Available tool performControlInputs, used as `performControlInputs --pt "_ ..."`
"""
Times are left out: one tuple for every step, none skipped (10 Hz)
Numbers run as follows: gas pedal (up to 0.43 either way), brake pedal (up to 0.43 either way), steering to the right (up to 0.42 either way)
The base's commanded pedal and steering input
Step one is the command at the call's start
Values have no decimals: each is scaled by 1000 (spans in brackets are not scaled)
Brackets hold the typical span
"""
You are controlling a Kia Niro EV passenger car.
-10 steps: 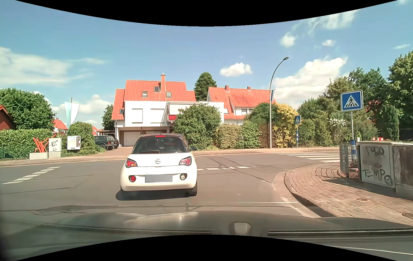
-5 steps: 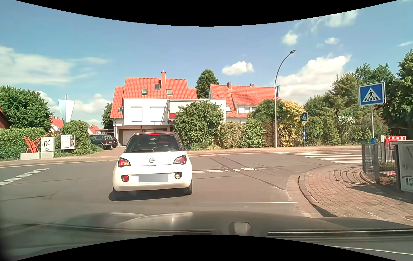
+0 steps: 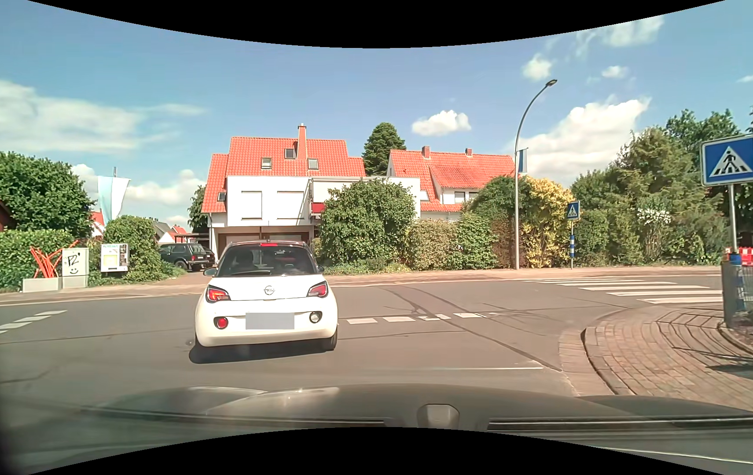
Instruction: Follow the waypoints while adhering to traffic rules and regulations
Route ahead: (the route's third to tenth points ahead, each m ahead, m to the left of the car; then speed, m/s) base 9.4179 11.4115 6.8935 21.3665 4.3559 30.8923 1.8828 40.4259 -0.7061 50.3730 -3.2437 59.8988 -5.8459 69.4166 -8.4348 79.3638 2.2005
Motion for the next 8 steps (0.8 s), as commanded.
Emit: performControlInputs --pt "98 6 -95" --pt "118 6 -104" --pt "118 6 -109" --pt "130 6 -109" --pt "130 6 -114" --pt "118 6 -126" --pt "28 6 -145" --pt "0 6 -162"
